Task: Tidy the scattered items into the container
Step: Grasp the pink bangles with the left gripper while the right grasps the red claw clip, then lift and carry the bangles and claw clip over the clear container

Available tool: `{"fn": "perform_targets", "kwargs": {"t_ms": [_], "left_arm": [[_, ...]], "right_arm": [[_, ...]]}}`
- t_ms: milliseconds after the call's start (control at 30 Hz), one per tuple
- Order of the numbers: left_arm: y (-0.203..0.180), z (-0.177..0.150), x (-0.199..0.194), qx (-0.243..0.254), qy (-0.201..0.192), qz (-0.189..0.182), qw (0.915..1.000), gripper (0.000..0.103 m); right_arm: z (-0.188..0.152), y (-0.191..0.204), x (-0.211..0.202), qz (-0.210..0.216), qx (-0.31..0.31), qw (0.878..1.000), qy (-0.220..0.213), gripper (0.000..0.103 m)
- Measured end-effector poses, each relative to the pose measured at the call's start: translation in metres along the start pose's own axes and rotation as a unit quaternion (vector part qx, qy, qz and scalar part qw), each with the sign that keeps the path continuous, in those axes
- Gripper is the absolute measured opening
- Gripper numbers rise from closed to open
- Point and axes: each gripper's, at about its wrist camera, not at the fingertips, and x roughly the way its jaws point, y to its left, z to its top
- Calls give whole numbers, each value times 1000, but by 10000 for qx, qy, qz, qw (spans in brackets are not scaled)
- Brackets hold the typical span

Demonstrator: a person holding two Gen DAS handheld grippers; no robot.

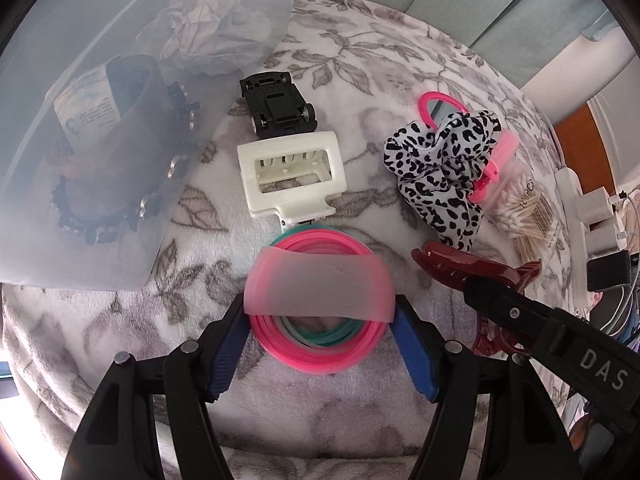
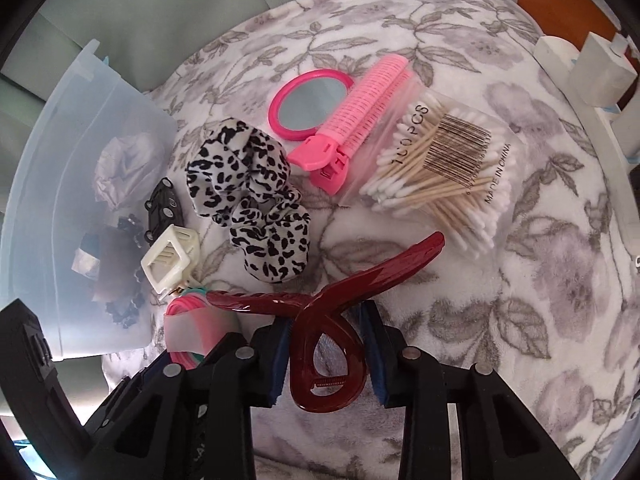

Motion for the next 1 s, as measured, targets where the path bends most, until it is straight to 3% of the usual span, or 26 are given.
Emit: {"fn": "perform_targets", "kwargs": {"t_ms": [367,567,767,1000], "left_arm": [[-22,-7,-30,300,-313,-130,9990,71],[-35,-10,-65,417,-595,-514,9960,71],[-41,-19,-128,579,-1178,-938,9869,71],[-38,-27,-200,714,-1911,-1276,9706,71]], "right_arm": [[-23,-20,-54,283,373,9978,-475,36],[-37,-10,-90,432,439,9938,-923,36],[-52,5,-149,677,151,9845,-1610,36],[-70,30,-210,839,-163,9686,-2333,36]]}}
